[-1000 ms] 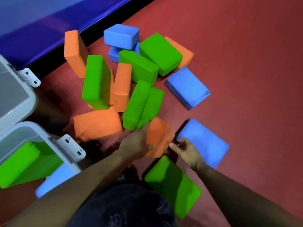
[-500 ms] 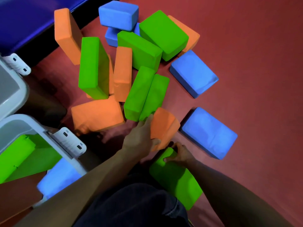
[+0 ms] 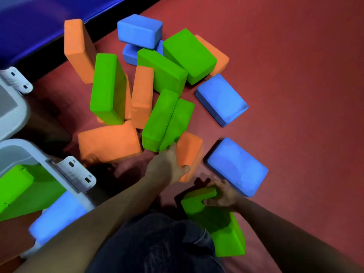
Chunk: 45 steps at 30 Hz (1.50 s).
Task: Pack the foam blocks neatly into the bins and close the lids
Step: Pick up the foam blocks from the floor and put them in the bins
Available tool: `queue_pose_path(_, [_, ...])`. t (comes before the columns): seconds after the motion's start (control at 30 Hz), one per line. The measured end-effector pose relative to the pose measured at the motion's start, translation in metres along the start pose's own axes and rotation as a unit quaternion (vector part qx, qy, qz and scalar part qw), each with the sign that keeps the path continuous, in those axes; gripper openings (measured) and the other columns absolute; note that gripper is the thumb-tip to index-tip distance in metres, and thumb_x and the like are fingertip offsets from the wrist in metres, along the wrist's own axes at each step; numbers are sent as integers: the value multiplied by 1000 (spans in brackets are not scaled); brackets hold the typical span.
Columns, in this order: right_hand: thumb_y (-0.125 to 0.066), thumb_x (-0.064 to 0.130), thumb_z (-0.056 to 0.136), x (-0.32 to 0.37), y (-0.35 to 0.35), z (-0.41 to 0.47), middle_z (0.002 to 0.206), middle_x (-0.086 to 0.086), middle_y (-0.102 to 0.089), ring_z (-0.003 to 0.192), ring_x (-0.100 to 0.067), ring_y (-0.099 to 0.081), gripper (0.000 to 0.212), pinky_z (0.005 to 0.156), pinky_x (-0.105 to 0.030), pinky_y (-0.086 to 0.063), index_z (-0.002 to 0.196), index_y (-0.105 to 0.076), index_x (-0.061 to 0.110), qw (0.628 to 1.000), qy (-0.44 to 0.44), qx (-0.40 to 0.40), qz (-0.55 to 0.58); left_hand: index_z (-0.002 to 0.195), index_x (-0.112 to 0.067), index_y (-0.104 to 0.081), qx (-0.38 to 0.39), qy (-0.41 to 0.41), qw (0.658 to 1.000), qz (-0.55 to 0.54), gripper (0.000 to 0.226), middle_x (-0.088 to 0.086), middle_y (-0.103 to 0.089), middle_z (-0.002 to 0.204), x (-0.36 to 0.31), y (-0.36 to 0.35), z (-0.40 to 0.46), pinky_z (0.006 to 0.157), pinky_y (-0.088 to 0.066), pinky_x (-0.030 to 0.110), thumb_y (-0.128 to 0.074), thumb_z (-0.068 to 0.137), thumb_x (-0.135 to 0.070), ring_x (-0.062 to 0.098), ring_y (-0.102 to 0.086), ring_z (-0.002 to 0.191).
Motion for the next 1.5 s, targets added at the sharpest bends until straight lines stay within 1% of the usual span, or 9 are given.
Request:
queue_pose_path(0.07, [-77, 76, 61, 2, 19, -15, 114, 4, -58, 106, -16, -58, 68, 94, -31, -49, 113, -55, 37, 999, 20, -39, 23, 152, -29, -41, 5, -18, 1000, 18, 81, 7, -66, 131, -1, 7, -6, 94, -51, 36, -75, 82, -53, 30, -63, 118])
queue_pose_path(0.17, [-79, 55, 78, 26, 47, -43, 112, 0, -52, 109, -13, -52, 55, 95, -14, -36, 126, -56, 41, 995, 75, -64, 24, 150, -32, -42, -6, -39, 999, 17, 80, 9, -68, 130, -9, 37, -17, 96, -52, 38, -75, 80, -54, 31, -64, 120])
queue_pose_path(0.27, [-79, 48, 82, 52, 84, -66, 112, 5, -47, 108, -5, -49, 53, 99, -3, -28, 129, -55, 45, 986, 122, -112, 29, 157, -26, -36, -39, -32, 998, -27, 105, 9, -62, 141, -6, 82, -28, 104, -49, 37, -73, 66, -64, 26, -60, 127])
queue_pose_path(0.5, [-54, 94, 60, 157, 168, -138, 107, 10, -49, 101, 0, -53, 84, 97, -17, -38, 125, -64, 42, 946, 235, -224, -16, 151, -22, -47, -167, -77, 969, -168, 104, -4, -65, 126, -9, 201, -116, 103, -50, 35, -86, 61, -57, 11, -63, 114])
queue_pose_path(0.73, [-51, 95, 59, 300, 214, -234, 115, 4, -54, 108, -12, -57, 90, 102, -29, -44, 125, -68, 37, 873, 345, -343, -35, 146, -23, -51, -334, -80, 914, -215, 100, -4, -69, 122, 31, 315, -274, 92, -57, 40, -77, 57, -61, 14, -69, 103])
queue_pose_path(0.87, [-76, 67, 71, 383, 194, -289, 122, 3, -53, 115, -14, -57, 64, 102, -30, -43, 126, -69, 34, 847, 380, -369, -37, 151, -27, -47, -416, -2, 893, -172, 97, -8, -63, 127, 95, 339, -379, 94, -52, 34, -78, 65, -60, 15, -65, 106])
queue_pose_path(1.13, [-78, 60, 75, 517, 88, -338, 120, 10, -48, 114, -16, -57, 61, 96, -40, -50, 130, -61, 39, 817, 485, -309, -47, 154, -35, -40, -484, 163, 842, -173, 98, -5, -62, 141, 231, 302, -528, 101, -51, 45, -72, 66, -66, 21, -63, 121])
queue_pose_path(1.37, [-81, 50, 76, 549, -42, -267, 124, -11, -45, 121, -34, -53, 86, 108, -35, -39, 147, -41, 23, 867, 438, -179, -156, 152, -35, -41, -413, 272, 848, -191, 92, -5, -60, 143, 318, 236, -523, 101, -50, 41, -73, 70, -63, 23, -61, 124])
queue_pose_path(1.5, [-79, 56, 74, 532, -101, -218, 123, -12, -43, 122, -37, -51, 82, 110, -35, -38, 141, -47, 21, 882, 385, -121, -245, 151, -40, -40, -322, 307, 882, -159, 98, -8, -64, 137, 354, 200, -494, 100, -50, 41, -62, 60, -72, 23, -62, 122])
Point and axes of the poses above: each hand's wrist, its own z-axis towards the middle knuckle, its own y-axis out of the back of the hand, x = y × z, the point moved 9 cm from there along z, towards the middle knuckle
